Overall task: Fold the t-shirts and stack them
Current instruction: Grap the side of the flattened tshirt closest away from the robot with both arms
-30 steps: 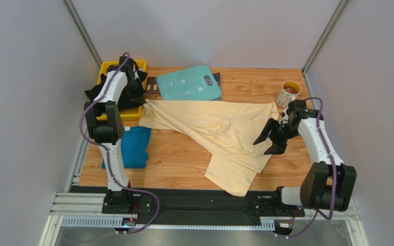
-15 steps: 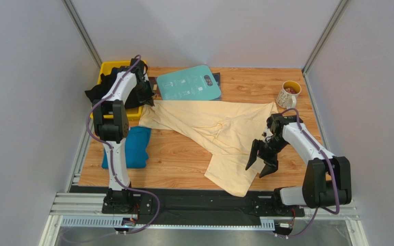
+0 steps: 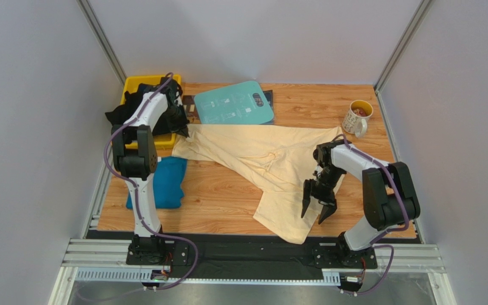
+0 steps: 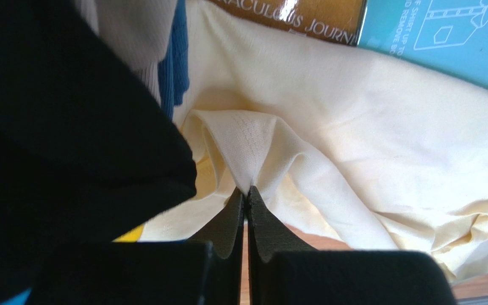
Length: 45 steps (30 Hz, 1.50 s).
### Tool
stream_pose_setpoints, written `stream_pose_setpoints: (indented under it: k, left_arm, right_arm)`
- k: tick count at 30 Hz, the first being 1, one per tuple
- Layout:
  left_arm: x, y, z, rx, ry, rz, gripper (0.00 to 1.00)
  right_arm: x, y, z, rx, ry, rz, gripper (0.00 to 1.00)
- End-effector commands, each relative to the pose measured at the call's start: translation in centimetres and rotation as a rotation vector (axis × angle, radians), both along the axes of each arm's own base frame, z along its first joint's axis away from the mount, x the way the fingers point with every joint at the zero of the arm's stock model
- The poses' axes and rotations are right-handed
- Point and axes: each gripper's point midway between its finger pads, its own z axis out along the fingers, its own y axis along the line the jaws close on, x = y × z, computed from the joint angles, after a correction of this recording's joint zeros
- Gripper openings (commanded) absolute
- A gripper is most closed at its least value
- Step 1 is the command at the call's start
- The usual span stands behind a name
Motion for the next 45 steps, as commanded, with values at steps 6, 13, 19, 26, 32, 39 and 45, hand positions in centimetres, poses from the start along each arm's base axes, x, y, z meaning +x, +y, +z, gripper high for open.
stream_pose_setpoints:
  k: [6, 13, 19, 26, 32, 39, 45]
  left_arm:
    - [-3.0, 0.3, 2.8, 0.002, -0.029, -0.004, 0.00]
    - [-3.5, 0.2, 3.3, -0.001, -0.040, -0.011, 0.00]
    - [-3.4, -0.7, 3.5, -0.013, -0.045, -0.012, 0.00]
    - [-3.6, -1.2, 3.5, 0.004, -0.049, -0.032, 0.00]
    - [-3.9, -1.2, 3.3, 0.007, -0.043, -0.044, 0.00]
    - [-4.2, -1.4, 2.7, 0.000, -0.030, -0.047, 0.00]
    - [-4.1, -1.6, 2.6, -0.001, -0.031, -0.047, 0.00]
  right_arm:
    - [0.4, 1.3, -3.0, 0.031, -0.050, 0.034, 0.62]
    - [-0.1, 1.2, -5.2, 0.018, -0.047, 0.014, 0.62]
    - [0.5, 1.4, -5.7, 0.019, -0.047, 0.015, 0.62]
    - [0.6, 1.6, -6.3, 0.028, -0.022, 0.018, 0.53]
    - [-0.4, 1.8, -5.6, 0.051, 0.006, 0.007, 0.54]
    - [-1.5, 1.8, -4.2, 0.051, 0.012, 0.032, 0.56]
    - [-2.3, 2.3, -3.8, 0.051, 0.021, 0.075, 0.56]
